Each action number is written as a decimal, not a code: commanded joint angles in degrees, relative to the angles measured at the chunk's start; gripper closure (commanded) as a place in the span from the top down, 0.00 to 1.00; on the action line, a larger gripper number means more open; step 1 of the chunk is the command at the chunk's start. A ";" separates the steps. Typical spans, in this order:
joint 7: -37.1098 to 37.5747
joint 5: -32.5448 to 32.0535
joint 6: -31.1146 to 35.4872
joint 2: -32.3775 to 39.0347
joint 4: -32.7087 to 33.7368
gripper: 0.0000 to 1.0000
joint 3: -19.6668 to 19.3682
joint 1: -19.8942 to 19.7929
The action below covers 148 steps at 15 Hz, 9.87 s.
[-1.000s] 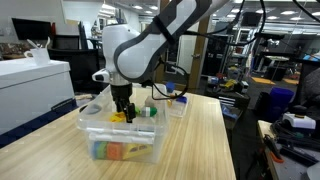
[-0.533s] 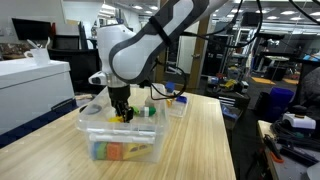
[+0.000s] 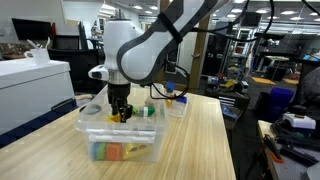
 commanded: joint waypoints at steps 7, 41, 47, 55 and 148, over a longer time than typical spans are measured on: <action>4.26 -1.16 13.55 -9.71 -11.47 1.00 -2.72 -0.43; 27.98 7.28 7.93 -15.67 -13.81 1.00 -2.68 -3.82; 27.87 6.69 1.52 -11.51 -9.61 1.00 -3.40 -3.56; 27.99 5.77 -7.09 -2.61 0.46 1.00 -3.81 -2.81; 35.30 28.23 -0.07 -12.88 -14.46 0.37 -13.93 -18.32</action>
